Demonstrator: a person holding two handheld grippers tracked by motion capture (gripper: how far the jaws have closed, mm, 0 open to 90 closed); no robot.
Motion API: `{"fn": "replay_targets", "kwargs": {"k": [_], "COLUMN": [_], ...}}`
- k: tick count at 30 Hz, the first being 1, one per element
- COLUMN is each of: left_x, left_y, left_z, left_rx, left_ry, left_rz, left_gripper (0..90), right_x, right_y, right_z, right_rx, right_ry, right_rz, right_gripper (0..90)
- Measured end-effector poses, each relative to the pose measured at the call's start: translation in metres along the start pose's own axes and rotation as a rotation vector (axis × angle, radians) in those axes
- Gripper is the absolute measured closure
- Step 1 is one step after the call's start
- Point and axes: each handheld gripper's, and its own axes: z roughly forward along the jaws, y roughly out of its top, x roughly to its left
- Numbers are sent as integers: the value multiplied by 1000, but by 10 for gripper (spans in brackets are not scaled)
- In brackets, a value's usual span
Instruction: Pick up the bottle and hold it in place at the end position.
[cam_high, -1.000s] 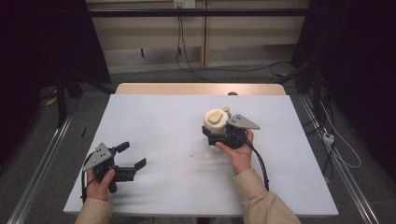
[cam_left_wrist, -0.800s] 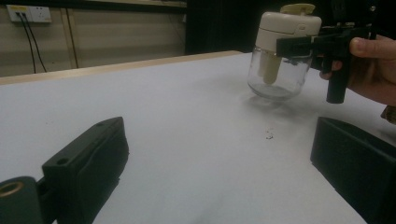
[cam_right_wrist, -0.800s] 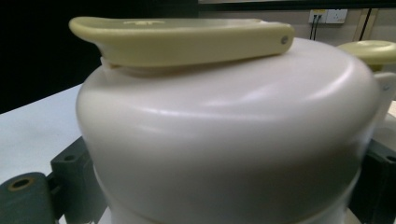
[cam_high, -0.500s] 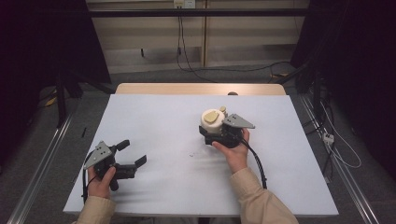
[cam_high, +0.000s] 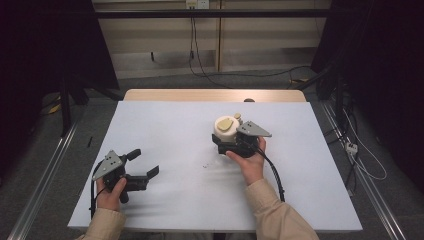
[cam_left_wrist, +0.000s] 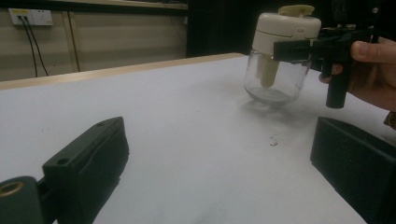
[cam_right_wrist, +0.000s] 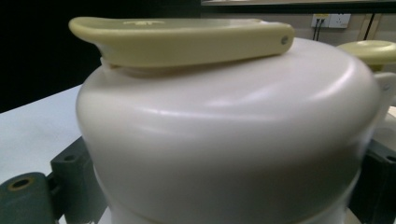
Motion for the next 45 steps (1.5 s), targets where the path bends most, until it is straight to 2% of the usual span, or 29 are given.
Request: {"fn": "replay_targets", "kwargs": {"k": [8, 17, 19, 23, 26, 34, 37, 45], "left_x": [2, -1, 0, 1, 1, 0, 0, 0], "left_y": [0, 0, 0, -1, 0, 0, -1, -1], "left_z": [1, 0, 2, 4, 3, 4, 4, 4], "left_rx": [-1, 15, -1, 7, 14, 9, 12, 14], "left_ry": [8, 1, -5, 2, 1, -9, -11, -12], "left_rz": [-8, 8, -6, -12, -2, 1, -1, 1], "left_gripper": [38, 38, 37, 37, 37, 37, 37, 37], "right_x": [0, 0, -1, -1, -1, 0, -1, 5], "right_y": [1, 0, 0, 1, 2, 0, 0, 2], "right_z": [0, 1, 0, -1, -1, 3, 6, 16], "right_rx": [0, 3, 7, 7, 0, 7, 7, 13], "right_ry": [3, 1, 4, 2, 0, -4, -6, 3], "right_rz": [-3, 3, -1, -5, -8, -12, 1, -27], "right_gripper": [67, 67, 67, 67, 67, 67, 67, 67]}}
